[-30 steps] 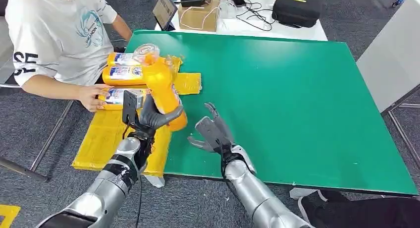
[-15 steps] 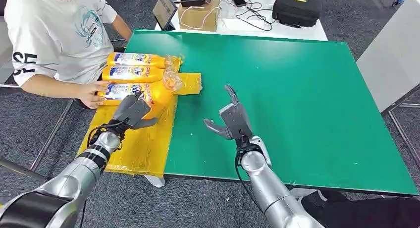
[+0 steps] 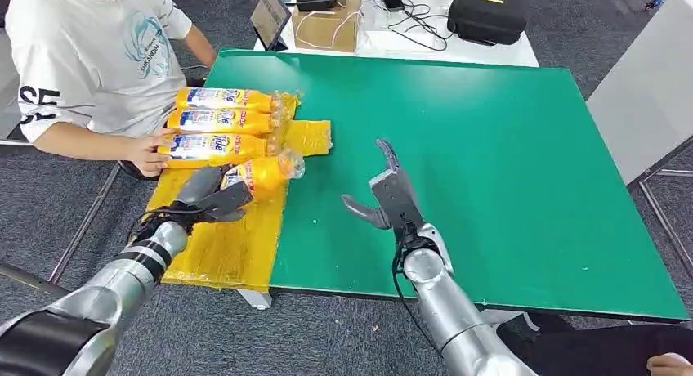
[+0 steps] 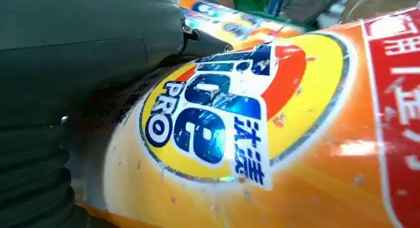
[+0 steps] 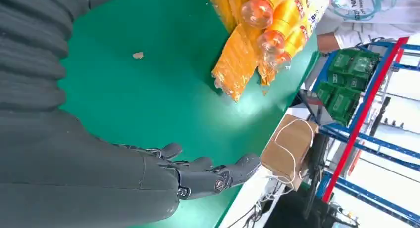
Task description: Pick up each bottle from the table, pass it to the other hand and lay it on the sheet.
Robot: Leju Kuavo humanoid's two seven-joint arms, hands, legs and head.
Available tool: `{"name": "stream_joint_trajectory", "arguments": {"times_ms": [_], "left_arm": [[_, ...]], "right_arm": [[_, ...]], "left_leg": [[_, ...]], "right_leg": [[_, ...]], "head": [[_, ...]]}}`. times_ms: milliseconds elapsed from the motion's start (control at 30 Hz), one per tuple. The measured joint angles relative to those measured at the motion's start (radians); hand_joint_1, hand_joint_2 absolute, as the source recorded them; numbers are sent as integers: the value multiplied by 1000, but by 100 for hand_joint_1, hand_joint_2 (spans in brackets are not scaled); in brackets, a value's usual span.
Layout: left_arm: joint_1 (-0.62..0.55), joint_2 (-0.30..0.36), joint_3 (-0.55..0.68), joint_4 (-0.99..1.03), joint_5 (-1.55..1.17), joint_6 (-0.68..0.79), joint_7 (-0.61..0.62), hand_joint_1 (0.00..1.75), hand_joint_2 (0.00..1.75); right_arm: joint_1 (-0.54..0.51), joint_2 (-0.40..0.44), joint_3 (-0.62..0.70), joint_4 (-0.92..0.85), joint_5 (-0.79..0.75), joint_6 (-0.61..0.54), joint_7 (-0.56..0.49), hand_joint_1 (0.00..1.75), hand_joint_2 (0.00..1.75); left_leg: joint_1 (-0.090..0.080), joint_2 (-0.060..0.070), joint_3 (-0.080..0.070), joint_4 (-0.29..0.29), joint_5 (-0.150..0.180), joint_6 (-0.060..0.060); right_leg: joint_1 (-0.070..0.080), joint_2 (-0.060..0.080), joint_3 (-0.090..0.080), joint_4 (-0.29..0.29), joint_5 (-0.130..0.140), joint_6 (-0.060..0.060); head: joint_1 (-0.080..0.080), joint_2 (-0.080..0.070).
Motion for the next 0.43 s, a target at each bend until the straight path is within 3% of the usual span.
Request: {"name": "stream_joint_trajectory", "arguments": {"times_ms": [200, 433], "left_arm": [[-59, 53, -114, 46, -201, -142, 145, 175, 175], [-106, 67, -207, 81, -308, -233, 242, 175, 175]], "right_arm": [[-1, -3, 0, 0, -7, 20, 8, 0, 175], [-8, 2, 1, 0, -6, 35, 18, 0, 175]], "left_leg": [[0, -1, 0, 0, 0, 0], [0, -2, 1, 0, 0, 0]], "right_leg": [[0, 0, 0, 0, 0, 0], [0, 0, 2, 0, 0, 0]], "head": [[0, 0], [0, 0]]}}
